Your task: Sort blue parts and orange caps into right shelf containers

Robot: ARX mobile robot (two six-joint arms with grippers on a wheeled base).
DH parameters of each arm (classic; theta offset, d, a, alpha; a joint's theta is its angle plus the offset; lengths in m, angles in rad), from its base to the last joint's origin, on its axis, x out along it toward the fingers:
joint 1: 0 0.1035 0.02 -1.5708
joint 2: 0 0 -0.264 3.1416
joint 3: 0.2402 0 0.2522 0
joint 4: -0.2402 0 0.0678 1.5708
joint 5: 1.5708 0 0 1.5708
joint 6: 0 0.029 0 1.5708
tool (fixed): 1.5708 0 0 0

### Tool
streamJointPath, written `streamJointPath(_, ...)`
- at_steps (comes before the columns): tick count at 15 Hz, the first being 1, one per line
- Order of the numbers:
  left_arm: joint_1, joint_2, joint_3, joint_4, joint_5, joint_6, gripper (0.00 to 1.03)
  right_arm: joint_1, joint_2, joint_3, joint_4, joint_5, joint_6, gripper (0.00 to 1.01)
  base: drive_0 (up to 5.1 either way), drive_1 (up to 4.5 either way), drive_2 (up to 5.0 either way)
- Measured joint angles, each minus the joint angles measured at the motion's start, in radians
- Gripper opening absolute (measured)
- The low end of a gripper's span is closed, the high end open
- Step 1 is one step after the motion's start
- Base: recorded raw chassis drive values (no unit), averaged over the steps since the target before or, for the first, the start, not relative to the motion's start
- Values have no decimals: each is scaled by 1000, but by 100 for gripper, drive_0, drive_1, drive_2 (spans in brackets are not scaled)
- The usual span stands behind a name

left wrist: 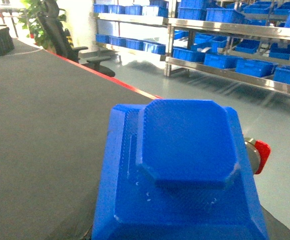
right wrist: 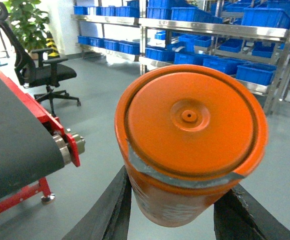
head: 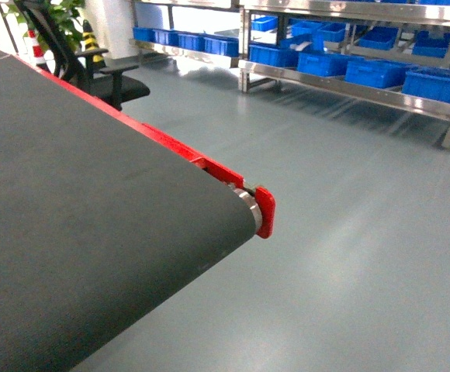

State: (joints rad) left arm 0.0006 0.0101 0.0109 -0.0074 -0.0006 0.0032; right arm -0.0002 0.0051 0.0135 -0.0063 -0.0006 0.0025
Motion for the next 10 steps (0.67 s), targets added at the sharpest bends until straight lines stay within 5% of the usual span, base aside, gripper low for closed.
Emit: streamJointPath(10, 0, 0, 0, 0, 0, 0, 43, 0, 0, 0, 0, 0, 0, 40, -160, -160, -160)
